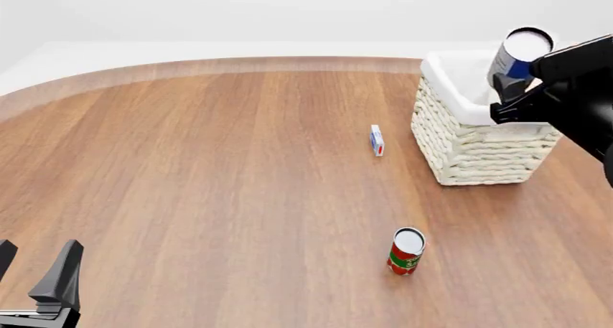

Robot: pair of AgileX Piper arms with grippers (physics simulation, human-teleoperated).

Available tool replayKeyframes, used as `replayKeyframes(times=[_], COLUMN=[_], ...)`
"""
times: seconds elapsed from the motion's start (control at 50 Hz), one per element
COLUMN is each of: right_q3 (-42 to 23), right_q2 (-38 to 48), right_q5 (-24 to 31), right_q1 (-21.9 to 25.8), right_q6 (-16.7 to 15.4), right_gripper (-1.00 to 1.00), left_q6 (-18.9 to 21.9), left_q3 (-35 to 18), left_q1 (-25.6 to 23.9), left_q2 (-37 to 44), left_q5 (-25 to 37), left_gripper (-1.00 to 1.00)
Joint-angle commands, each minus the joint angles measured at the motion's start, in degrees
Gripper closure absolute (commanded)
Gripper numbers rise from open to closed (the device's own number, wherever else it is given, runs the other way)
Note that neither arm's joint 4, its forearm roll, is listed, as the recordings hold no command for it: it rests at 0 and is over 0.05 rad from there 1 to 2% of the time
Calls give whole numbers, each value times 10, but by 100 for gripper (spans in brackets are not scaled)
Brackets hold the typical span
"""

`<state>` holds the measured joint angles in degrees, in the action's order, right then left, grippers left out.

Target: Pick up the alphabet soup and the cream cheese box, and put them in the basket.

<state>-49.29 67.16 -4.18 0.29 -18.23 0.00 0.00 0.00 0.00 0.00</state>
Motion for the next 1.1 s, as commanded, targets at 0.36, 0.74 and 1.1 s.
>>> replayKeyframes(times=[0.36,0.74,1.1], right_q3=[-214,-349,-381], right_q2=[109,231,284], right_q5=[72,103,115], right_q1=[-3,-11,-32], right_q6=[-10,-7,20], right_gripper=[100,100,100], left_q6=[0,0,0], left_q3=[0,0,0], left_q1=[0,0,0], left_q2=[0,0,0], left_q5=[0,0,0], left_gripper=[-100,-100,-100])
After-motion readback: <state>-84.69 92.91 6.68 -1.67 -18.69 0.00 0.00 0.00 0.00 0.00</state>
